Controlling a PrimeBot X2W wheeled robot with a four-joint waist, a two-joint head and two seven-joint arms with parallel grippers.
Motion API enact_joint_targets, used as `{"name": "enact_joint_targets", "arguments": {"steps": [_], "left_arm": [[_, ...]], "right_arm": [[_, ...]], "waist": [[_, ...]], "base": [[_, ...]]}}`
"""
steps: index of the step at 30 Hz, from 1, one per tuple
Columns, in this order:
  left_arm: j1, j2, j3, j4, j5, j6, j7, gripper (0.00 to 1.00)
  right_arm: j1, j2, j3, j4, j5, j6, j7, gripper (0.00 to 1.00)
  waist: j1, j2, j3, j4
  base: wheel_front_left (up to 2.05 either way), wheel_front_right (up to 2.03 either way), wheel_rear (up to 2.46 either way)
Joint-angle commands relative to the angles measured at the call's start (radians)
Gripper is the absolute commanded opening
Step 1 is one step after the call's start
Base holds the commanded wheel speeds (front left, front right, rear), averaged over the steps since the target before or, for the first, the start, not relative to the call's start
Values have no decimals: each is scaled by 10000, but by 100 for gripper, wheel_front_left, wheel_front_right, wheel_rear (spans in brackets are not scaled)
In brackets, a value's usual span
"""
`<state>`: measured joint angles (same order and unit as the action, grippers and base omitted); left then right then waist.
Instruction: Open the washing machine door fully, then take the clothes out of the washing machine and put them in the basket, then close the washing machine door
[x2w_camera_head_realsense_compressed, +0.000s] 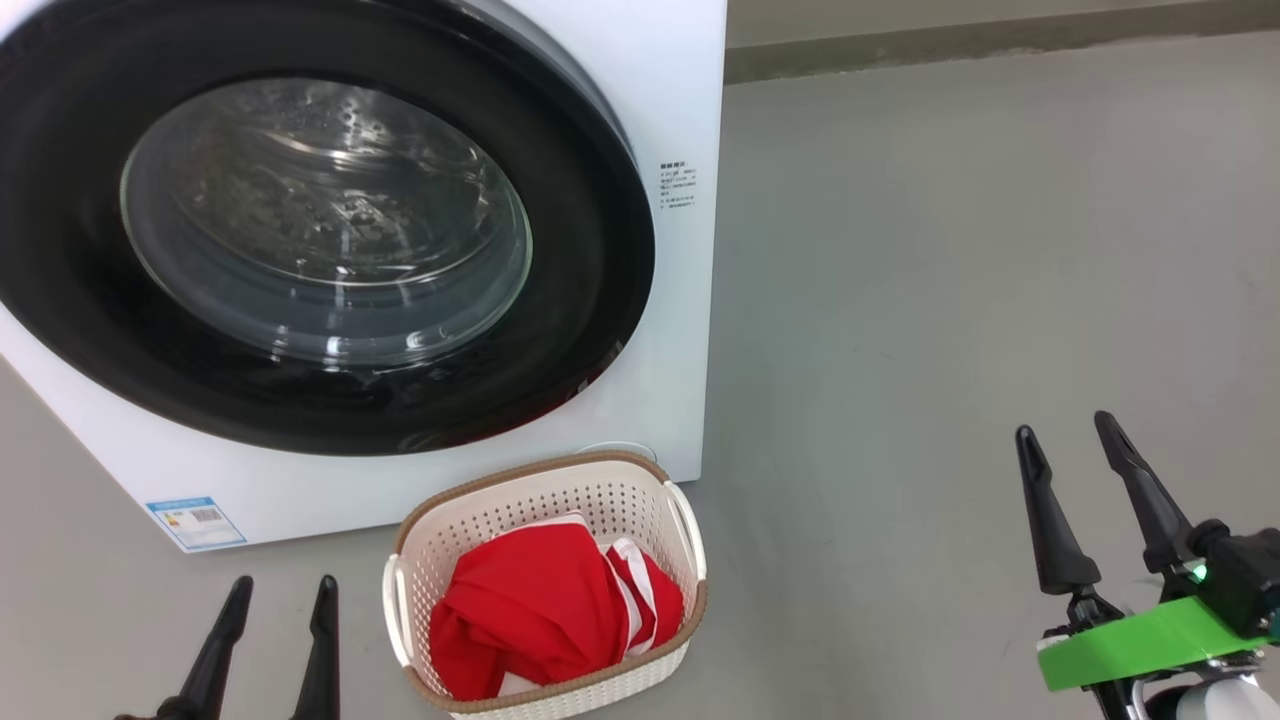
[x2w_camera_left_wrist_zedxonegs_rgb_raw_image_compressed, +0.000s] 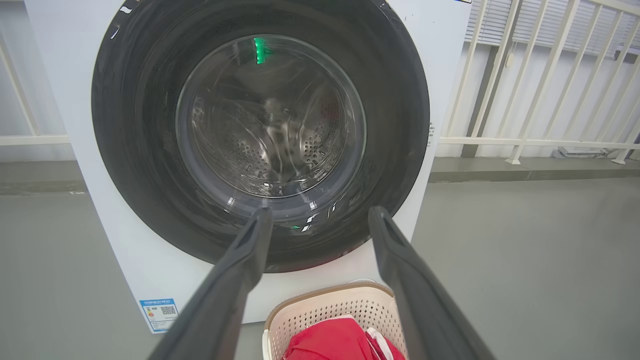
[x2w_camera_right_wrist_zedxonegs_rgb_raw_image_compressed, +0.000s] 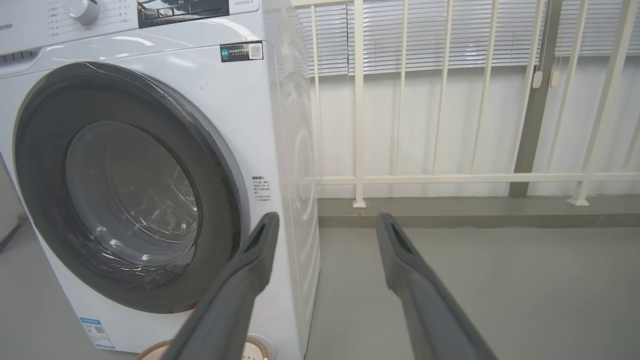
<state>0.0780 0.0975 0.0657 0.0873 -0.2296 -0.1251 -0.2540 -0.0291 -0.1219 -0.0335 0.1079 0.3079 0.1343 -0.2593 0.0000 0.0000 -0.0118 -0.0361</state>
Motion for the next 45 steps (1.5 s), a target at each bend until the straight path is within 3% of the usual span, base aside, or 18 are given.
{"name": "enact_joint_targets", "arguments": {"steps": [1,11,12,19,23,29,45], "left_arm": [[-116,100,373,-259,-36,-56,-78,100],[72,12,500,-83,16,-56,-78,100],[272,-107,207,154,-18,0,0,0],[280,-339,115,759,-315,16,172,0],[221,-343,130,771,-758,13,291,0],[139,-348,137,804,-1309,10,427,0],[-145,-366,180,912,-3072,1,879,0]], "right_arm": [[-46,-112,94,-345,-4,-36,-25,100],[290,-173,114,-413,-47,-36,-25,100],[453,-4,-117,-151,-7,-23,0,0],[614,228,-114,453,285,-23,108,0],[580,244,-138,468,704,-24,228,0],[522,263,-165,510,1224,-24,375,0],[331,327,-257,635,2885,-26,849,0]], "waist": [[0,0,-76,23],[0,0,-245,24],[0,0,-247,25],[2,0,-243,32],[23,0,-251,43],[2,0,-216,57],[1,0,-161,99]], "base": [[0,0,0],[0,0,0],[0,0,0],[0,0,0],[0,0,0],[0,0,0],[0,0,0]]}}
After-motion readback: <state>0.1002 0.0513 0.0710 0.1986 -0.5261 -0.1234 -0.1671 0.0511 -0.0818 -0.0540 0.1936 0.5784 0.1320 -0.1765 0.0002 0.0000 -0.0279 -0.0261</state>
